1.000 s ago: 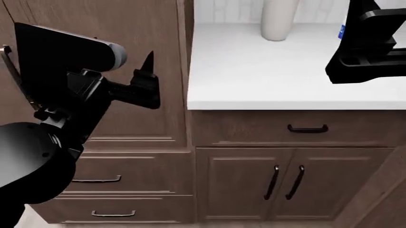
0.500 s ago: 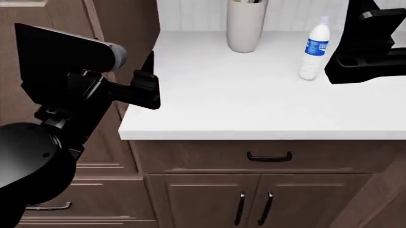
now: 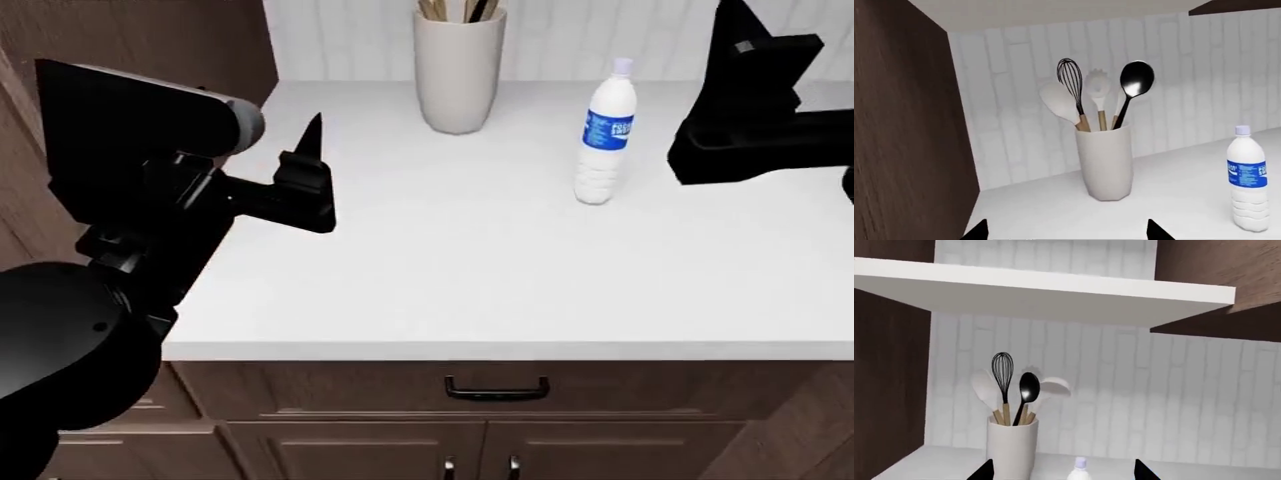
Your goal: Move the drinks to the dining counter.
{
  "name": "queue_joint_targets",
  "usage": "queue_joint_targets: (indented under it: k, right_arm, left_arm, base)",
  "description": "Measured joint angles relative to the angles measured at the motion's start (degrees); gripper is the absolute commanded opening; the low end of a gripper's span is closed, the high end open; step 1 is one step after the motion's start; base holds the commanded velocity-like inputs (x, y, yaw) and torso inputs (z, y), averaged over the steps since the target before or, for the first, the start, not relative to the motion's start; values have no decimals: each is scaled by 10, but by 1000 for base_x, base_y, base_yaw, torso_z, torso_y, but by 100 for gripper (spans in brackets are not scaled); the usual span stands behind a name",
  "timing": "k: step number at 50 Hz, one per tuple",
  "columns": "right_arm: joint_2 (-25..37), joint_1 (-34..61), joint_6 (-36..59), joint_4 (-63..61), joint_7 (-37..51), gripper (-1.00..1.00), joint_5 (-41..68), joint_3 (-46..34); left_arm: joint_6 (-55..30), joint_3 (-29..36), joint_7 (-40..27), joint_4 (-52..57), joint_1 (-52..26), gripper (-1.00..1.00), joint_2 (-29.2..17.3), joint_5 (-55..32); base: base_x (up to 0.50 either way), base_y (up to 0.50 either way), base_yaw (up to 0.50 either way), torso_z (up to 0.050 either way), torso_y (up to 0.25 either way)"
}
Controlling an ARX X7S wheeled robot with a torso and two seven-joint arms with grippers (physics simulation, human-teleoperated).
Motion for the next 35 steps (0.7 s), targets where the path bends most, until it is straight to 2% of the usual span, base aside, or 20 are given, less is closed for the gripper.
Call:
queue_joint_targets:
  k: [5,19,35]
  right_arm:
    - [3,-5,-4,3,1,100,3,0]
    - [13,-18,-10,4,2,100,10,-1]
    - [2,-28,29,24,17,100,51,-30]
  left_arm:
    - [0,0,-1,0,-1,100,-1,-1]
    - [-2,3,-7,0,-5,100,-1,-5]
    - [-3,7,-12,0,-9,100,-1,-9]
  base:
    - [0,0,0,0,0]
    - [479,-190,0,0,1]
    - [0,0,0,0,1]
